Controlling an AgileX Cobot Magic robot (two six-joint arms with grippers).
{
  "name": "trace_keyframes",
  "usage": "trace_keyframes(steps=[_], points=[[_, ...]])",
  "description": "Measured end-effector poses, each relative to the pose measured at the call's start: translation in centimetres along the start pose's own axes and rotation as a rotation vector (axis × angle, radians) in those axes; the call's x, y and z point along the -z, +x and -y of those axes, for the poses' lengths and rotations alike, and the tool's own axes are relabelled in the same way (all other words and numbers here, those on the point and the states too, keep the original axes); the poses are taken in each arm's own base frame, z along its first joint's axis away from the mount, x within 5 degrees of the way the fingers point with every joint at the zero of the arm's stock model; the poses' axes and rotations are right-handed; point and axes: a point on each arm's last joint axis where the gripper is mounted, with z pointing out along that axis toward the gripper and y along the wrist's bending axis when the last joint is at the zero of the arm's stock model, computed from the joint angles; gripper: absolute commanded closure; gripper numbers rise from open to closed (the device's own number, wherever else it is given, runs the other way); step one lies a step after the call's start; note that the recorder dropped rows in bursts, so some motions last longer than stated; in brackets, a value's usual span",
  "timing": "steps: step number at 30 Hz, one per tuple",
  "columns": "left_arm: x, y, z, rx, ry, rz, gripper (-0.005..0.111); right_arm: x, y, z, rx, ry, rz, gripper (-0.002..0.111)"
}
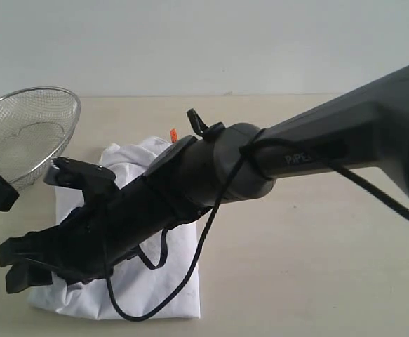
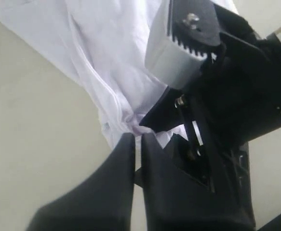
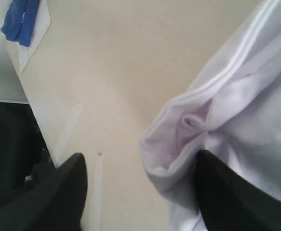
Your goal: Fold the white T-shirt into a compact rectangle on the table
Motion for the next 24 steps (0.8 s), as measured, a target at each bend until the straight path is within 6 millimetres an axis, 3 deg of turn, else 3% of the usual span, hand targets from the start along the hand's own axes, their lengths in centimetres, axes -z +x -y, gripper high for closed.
trace_keyframes(steps=[8,17,20,24], points=[[0.0,0.0,0.0,0.000,-0.001,0.002,0.102,1.1,-0.2,-1.6,0.043,-0.059,-0.006,0.079],[0.0,0.0,0.0,0.003,-0.001,0.002,0.102,1.5,-0.2,-2.3,0.061,-0.101,-0.017,0.080],[0.0,0.0,0.0,0.005,-0.001,0.002,0.102,2.7,-0.8,-2.6,0.092,-0.089,-0.007,0.080],[0.0,0.0,0.0,0.005,0.000,0.000,0.102,6.3,-2.5,-2.1,0.085,-0.017,0.025,0.080]])
